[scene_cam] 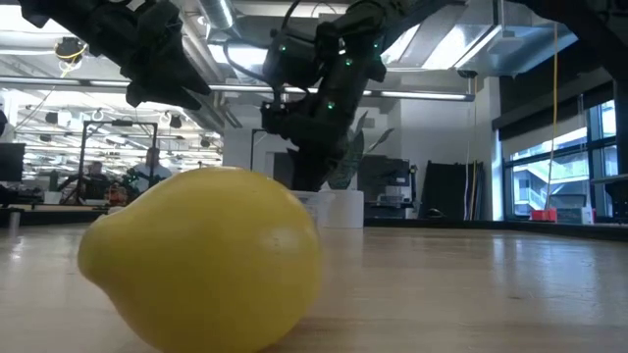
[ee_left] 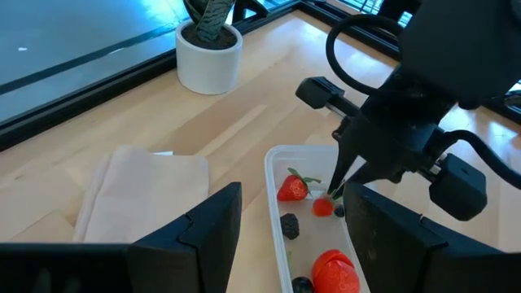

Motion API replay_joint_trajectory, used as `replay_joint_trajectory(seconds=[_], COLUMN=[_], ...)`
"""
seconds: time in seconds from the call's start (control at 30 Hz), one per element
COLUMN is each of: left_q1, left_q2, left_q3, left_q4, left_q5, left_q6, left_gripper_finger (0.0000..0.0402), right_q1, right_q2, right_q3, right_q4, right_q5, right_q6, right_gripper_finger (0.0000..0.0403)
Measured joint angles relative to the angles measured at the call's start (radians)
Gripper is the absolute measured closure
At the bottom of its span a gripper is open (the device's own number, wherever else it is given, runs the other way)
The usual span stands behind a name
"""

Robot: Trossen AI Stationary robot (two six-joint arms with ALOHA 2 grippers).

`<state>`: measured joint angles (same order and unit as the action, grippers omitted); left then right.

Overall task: Pick and placing Produce into tupperware
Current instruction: Put the top red strawberry into the transparent bin, then put the red strawberry into the transparent bin

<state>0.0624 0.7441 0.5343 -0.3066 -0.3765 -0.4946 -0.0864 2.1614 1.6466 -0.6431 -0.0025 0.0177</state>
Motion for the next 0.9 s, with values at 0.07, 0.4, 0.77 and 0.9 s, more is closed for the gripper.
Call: replay_joint_trajectory(seconds=[0.07, 0.4, 0.77, 0.9], left_q1=[0.000, 0.000, 0.000, 0.000], left_q2=[0.000, 0.000, 0.000, 0.000], left_q3=[0.000, 0.000, 0.000, 0.000], left_q4=[0.000, 0.000, 0.000, 0.000], left_q5=[0.000, 0.000, 0.000, 0.000], left_q6=[0.000, 0.000, 0.000, 0.000], left_gripper_finger=[0.0195, 0.0195, 0.0195, 0.0195], right_q1=[0.000, 0.000, -0.023, -0.031], right_q2=[0.000, 0.000, -0.002, -0.025], right_q3=[0.000, 0.000, 0.189, 0.349], right_q4=[0.002, 0.002, -0.182, -0.398], right_q5=[0.000, 0.000, -0.002, -0.002], right_q6=[-0.001, -0.018, -0.026, -0.032], right_gripper_finger=[0.0372, 0.0335, 0.0179, 0.0133])
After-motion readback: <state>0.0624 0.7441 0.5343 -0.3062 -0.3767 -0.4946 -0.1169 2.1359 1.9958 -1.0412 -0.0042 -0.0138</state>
